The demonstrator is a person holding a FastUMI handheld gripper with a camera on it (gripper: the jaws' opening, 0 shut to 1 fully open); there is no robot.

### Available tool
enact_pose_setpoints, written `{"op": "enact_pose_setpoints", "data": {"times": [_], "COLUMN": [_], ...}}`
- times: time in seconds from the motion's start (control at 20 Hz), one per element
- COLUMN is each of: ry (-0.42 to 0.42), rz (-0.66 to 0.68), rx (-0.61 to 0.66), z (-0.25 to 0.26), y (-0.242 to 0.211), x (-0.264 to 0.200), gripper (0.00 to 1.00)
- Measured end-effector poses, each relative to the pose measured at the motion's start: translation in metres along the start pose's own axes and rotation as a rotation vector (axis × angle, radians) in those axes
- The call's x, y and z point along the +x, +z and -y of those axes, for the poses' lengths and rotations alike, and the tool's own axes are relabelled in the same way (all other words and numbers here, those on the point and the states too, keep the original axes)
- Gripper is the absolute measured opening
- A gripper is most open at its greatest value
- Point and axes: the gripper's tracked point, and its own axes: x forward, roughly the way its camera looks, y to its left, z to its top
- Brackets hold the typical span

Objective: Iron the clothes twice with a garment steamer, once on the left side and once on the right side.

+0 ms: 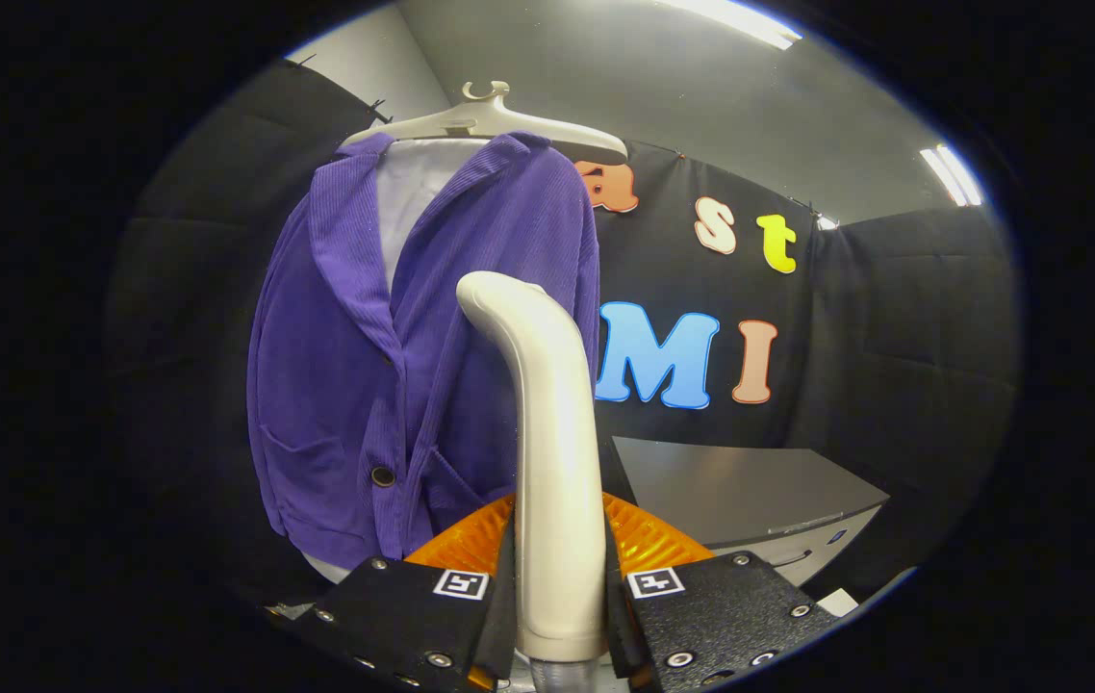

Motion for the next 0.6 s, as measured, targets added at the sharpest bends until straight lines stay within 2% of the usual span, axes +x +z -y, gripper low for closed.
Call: {"op": "enact_pose_setpoints", "data": {"times": [0.6], "ry": [0.059], "rz": [-0.143], "rx": [-0.067], "z": [-0.02], "y": [-0.099], "x": [-0.013], "gripper": [0.39]}}
